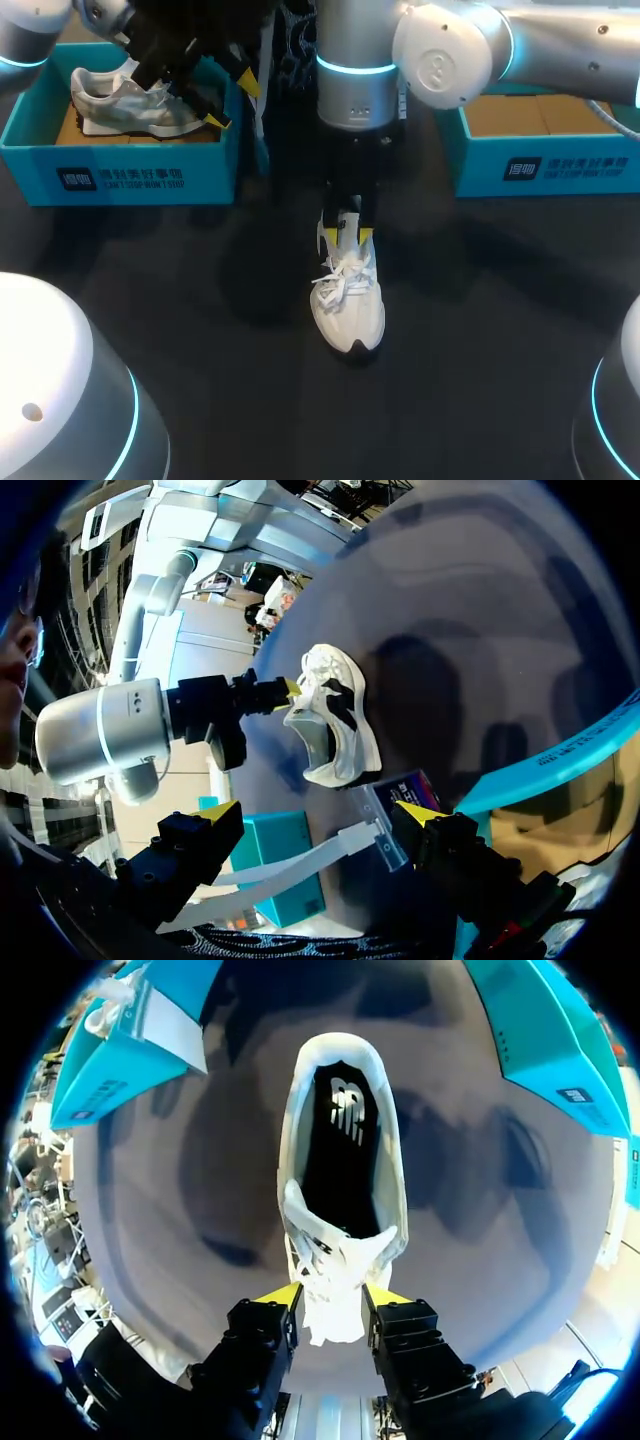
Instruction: Take the shoe out of the shoebox, open the shoe tongue, remove and reinsert the insole, then place the shoe into the shoebox
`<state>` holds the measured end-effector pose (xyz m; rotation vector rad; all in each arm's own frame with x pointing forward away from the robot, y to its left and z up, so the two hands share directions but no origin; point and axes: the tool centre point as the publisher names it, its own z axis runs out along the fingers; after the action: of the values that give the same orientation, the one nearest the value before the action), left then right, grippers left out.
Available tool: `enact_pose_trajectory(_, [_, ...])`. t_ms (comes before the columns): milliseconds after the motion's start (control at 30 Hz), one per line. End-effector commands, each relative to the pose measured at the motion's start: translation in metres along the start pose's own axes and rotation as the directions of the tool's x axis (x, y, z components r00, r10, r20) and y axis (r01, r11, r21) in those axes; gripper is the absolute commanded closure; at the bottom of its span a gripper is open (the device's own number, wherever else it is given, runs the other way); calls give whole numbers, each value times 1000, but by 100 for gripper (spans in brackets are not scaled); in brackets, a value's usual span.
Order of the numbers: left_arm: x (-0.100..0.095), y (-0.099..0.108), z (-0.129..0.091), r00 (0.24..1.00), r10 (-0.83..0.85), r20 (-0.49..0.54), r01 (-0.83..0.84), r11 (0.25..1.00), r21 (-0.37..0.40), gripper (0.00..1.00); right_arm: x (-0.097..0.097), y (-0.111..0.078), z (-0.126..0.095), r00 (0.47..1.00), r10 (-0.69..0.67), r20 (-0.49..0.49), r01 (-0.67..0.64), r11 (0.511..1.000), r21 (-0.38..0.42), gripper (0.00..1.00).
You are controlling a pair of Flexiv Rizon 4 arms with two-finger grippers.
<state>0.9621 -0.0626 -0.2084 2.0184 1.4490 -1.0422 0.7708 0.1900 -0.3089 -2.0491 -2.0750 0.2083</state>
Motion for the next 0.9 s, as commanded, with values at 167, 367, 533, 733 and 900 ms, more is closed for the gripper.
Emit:
enact_pose_trajectory(167, [0, 0, -1, 1000, 1, -3, -1, 1000, 1, 0, -5, 16, 14, 1000, -17, -24, 17, 1000, -6, 70])
enact_pose_trajectory(367, [0, 0, -1, 1000, 1, -3, -1, 1000, 1, 0, -8, 26, 15, 999, -37, -19, 37, 999, -9, 72])
enact_pose_trajectory(533, [0, 0, -1, 1000, 1, -3, -1, 1000, 1, 0, -7, 22, 4, 999, -40, 2, 40, 999, -23, 70])
enact_pose_trajectory(733, [0, 0, -1, 1000, 1, -3, -1, 1000, 1, 0, -11, 19, -10, 997, -71, 20, 72, 992, -102, 67])
enact_pose_trajectory(900, [0, 0, -1, 1000, 1, -3, -1, 1000, 1, 0, -7, 33, -19, 968, -246, 42, 249, 953, -173, 61])
